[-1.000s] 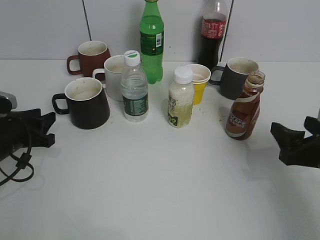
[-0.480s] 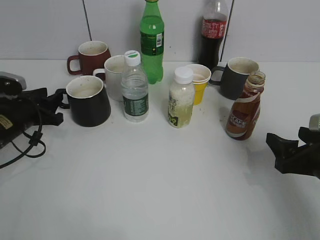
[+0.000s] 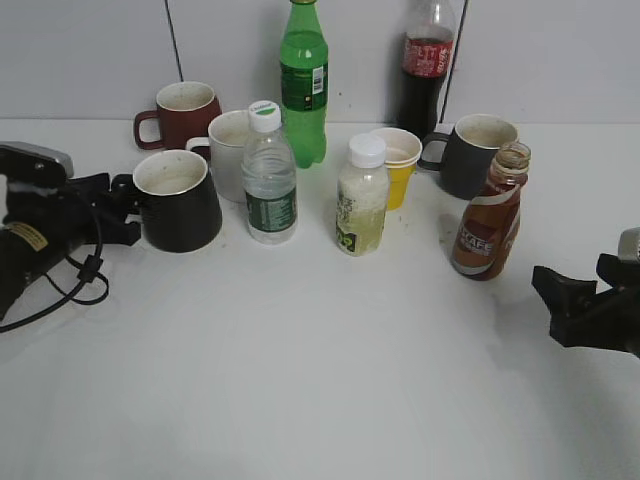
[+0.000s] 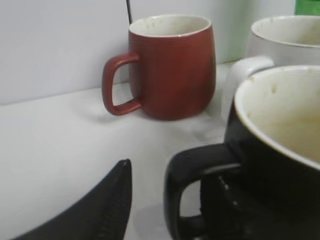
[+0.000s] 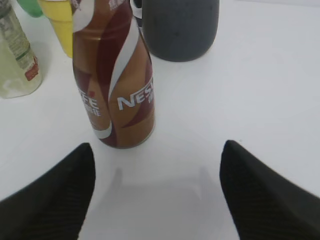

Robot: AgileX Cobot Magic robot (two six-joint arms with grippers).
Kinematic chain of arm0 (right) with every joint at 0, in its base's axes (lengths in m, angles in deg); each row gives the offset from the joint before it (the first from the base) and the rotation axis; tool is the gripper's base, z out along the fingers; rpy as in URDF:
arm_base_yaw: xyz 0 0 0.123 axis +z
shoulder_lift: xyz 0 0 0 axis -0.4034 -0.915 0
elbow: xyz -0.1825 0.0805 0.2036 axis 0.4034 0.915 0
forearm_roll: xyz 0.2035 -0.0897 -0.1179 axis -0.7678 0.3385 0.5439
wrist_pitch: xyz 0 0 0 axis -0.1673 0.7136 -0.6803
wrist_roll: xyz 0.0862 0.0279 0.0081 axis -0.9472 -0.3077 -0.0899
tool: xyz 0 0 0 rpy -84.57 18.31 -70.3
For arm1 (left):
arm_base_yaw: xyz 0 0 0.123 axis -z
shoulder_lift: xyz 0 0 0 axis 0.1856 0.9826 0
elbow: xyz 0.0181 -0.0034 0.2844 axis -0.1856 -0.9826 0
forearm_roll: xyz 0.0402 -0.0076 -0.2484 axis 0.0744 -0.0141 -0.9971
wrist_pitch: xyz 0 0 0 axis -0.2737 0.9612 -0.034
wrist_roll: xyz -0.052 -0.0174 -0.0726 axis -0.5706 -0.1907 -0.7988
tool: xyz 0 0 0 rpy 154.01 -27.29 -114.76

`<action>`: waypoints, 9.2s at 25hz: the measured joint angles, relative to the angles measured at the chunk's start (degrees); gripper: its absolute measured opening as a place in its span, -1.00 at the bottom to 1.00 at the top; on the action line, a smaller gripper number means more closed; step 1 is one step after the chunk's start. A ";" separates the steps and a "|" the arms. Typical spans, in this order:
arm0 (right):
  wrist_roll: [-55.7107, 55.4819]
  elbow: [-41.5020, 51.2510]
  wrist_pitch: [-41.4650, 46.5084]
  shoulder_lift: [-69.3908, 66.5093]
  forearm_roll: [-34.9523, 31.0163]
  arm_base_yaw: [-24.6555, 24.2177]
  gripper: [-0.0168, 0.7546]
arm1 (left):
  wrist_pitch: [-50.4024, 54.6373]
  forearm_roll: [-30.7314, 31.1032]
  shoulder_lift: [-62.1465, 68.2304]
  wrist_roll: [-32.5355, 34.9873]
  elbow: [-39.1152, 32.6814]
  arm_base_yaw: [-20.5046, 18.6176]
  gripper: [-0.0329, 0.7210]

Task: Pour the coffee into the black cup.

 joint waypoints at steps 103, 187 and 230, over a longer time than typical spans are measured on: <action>68.85 -30.57 6.65 -4.47 10.55 19.32 0.35 | 2.59 8.32 -12.61 0.51 -6.54 25.99 -0.80; 5.05 -18.73 2.10 -12.53 -8.18 9.27 0.35 | 3.02 -18.18 -1.77 0.53 -0.09 6.88 -0.80; -2.51 -21.12 16.95 -10.07 -7.24 9.27 0.76 | 24.23 -20.45 -35.28 0.01 -14.10 7.30 -0.14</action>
